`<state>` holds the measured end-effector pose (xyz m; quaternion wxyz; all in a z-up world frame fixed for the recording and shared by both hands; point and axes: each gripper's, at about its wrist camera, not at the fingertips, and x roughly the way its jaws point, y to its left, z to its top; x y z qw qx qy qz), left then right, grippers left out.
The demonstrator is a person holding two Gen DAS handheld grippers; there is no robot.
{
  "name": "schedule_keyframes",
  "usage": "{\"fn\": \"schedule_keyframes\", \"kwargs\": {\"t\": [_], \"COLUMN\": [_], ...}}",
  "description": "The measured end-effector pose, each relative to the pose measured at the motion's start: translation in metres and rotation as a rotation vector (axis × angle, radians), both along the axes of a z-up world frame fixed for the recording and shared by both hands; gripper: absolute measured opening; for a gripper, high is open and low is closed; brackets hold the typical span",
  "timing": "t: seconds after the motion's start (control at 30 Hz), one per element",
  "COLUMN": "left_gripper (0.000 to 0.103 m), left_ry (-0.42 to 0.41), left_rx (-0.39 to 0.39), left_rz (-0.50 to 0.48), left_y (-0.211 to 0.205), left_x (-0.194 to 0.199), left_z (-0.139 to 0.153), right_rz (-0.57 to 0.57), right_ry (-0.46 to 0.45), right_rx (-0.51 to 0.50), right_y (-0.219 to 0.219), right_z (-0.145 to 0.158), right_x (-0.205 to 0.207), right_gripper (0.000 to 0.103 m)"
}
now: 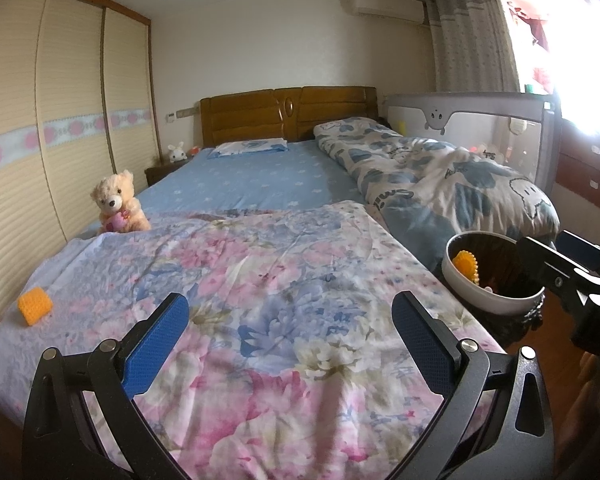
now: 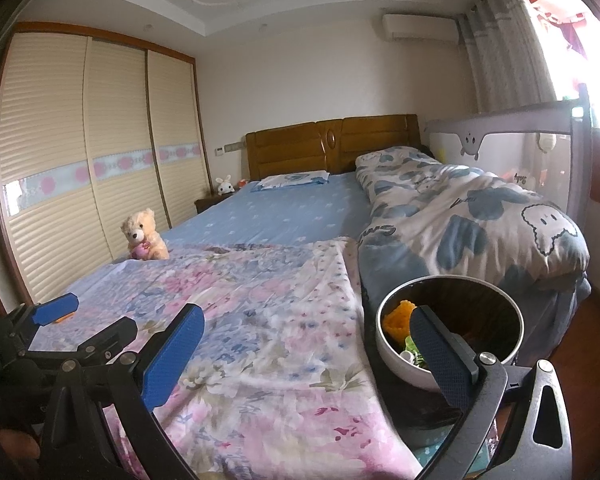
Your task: Collect trash
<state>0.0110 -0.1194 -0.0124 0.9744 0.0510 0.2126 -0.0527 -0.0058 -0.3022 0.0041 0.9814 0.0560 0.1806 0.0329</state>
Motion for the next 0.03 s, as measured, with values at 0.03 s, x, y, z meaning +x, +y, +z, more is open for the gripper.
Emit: {"fn": "schedule_keyframes", "kwargs": {"t": [0.03], "left_gripper": [0.103], "left_ry": [0.005], "left_rx": [-0.003], "left_rz": [0.002], "left_y": [0.0012], "left_x": [0.0007], "left_z": [-0.0016], "right_rz": [0.002], "right_ry": [0.004], "right_rx": [0.001], "right_y": [0.0011], "right_z": [-0.0004], "right_x": [0.0009], "right_gripper": [0.103]}}
